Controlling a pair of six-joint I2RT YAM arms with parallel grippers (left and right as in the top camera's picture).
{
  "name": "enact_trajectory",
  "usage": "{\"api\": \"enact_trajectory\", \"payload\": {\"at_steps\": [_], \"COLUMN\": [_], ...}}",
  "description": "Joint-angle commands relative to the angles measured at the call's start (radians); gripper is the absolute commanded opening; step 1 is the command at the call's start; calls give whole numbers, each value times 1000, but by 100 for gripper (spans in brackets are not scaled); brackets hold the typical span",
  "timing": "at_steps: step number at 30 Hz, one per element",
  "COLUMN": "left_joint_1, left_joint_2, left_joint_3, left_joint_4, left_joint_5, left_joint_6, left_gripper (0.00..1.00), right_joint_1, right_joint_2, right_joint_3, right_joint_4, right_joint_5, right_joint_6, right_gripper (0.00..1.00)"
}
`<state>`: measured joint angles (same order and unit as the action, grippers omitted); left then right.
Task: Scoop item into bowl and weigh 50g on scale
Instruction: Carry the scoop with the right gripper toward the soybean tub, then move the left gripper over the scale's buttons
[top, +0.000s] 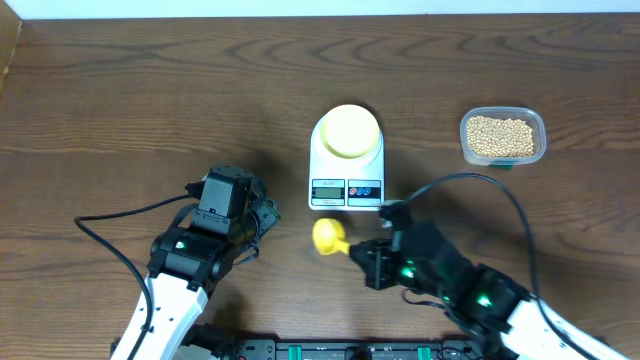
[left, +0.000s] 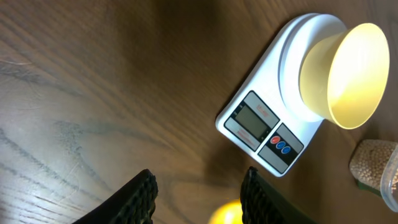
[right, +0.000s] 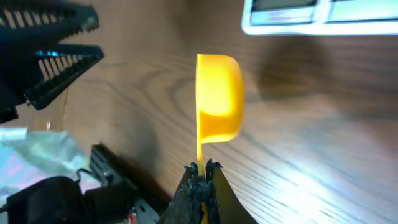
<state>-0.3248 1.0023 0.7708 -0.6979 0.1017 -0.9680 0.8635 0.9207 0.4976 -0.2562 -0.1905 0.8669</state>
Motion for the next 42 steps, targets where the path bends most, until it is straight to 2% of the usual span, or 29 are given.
{"api": "enact_trajectory", "payload": {"at_steps": [1, 4, 5, 6, 9, 13, 19, 21, 22, 24, 25, 28, 30, 36, 42], "left_joint_1": [-1, -1, -1, -1, -1, -1, -1, -2, -2, -2, -2, -2, -2, -71, -209], "left_joint_2": [0, 2, 2, 3, 3, 3, 3, 3, 3, 3, 3, 3, 3, 4, 67], "left_joint_3": [2, 2, 2, 2, 2, 2, 2, 2, 2, 2, 2, 2, 2, 2, 2], "left_joint_4": [0, 0, 0, 0, 0, 0, 0, 3, 5, 26, 66, 114, 127, 159, 179], "left_joint_5": [-17, -17, -17, -17, -17, -17, -16, 24, 36, 60, 99, 144, 150, 145, 31], "left_joint_6": [17, 17, 17, 17, 17, 17, 16, 17, 20, 85, 197, 315, 334, 412, 415], "left_gripper": [46, 46, 50, 65, 75, 76, 76, 76, 75, 64, 48, 11, 8, 7, 8], "right_joint_1": [-67, -135, -148, -170, -199, -211, -211, -211, -211, -211, -211, -211, -211, -211, -211], "right_joint_2": [-182, -331, -352, -384, -399, -398, -398, -398, -398, -398, -398, -398, -398, -398, -398], "right_joint_3": [23, 92, 113, 163, 262, 357, 371, 372, 373, 375, 376, 376, 376, 376, 376], "right_joint_4": [-172, -434, -489, -591, -736, -858, -918, -924, -923, -922, -922, -923, -922, -906, -903], "right_joint_5": [110, 219, 248, 311, 406, 531, 555, 559, 562, 575, 587, 604, 608, 648, 663], "right_joint_6": [-68, -110, -116, -133, -170, -188, -205, -218, -218, -218, -218, -218, -218, -218, -218], "right_gripper": [1, 1, 1, 1, 1, 1, 1, 1, 1, 1, 1, 1, 1, 1, 1]}}
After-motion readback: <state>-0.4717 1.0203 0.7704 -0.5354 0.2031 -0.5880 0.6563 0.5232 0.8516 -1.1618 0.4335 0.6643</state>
